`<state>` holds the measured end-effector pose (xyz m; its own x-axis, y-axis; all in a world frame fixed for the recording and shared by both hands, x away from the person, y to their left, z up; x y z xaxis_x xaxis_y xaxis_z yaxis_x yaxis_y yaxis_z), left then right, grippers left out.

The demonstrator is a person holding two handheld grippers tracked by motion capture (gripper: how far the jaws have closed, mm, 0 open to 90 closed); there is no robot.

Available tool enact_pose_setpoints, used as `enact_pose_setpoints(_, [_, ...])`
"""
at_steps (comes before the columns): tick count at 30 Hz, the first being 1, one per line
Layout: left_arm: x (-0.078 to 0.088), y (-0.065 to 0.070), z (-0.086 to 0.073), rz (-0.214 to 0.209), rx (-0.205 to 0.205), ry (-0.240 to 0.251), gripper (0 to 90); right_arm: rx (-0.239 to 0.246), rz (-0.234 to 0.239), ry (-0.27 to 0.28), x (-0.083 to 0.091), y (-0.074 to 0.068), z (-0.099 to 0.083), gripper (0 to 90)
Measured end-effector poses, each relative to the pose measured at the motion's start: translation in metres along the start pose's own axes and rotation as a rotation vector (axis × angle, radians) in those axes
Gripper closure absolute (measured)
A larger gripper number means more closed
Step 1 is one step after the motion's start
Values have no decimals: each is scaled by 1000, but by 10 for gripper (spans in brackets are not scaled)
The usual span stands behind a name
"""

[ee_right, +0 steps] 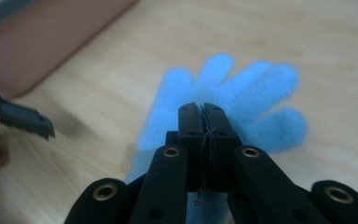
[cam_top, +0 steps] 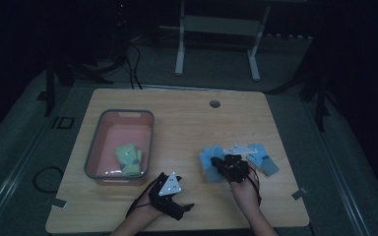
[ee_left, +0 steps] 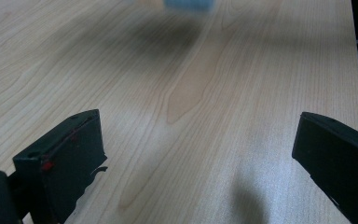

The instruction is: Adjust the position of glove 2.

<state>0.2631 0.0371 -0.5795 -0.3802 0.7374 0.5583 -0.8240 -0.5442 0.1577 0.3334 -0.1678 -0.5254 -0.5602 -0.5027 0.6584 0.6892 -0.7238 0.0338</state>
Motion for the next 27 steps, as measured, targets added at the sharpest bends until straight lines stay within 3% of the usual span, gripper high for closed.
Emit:
enact_pose_setpoints(8, [-1, -1, 0, 0, -3, -3, 24, -38, -9, -62, -25, 1, -24, 858])
enact_pose_setpoints(10, [0, 0, 0, 0, -7, -6, 24, -33, -34, -78, -31, 2, -30, 799])
enact_pose_setpoints(12, [0, 0, -1, -1, -7, -4, 24, -34, -33, -82, -33, 3, -33, 703])
enact_pose_setpoints(13, [0, 0, -1, -3, -7, -4, 24, -37, -36, -83, -34, 3, -34, 698])
enact_pose_setpoints(16, [0, -1, -1, -4, -9, -6, 24, -43, -18, -76, -34, 4, -34, 644])
enact_pose_setpoints(21, [0, 0, -2, -5, -8, -3, 23, -7, -7, -61, -25, 5, -27, 539])
enact_pose_setpoints(27, [1, 0, -2, -27, -4, 11, 24, 40, 15, -30, -6, 19, -22, 540])
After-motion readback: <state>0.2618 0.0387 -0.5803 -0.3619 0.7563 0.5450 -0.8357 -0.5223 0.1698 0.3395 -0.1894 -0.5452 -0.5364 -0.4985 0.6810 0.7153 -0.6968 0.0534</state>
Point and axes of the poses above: each handheld gripper's, and its own axes: x roughly backward along the jaws, z roughly out of its top, y roughly to its right, the point moved 3 cm from there along -x, roughly forward along the jaws, and after that the axes turned 10 degrees about x, right-handed, at the moved point
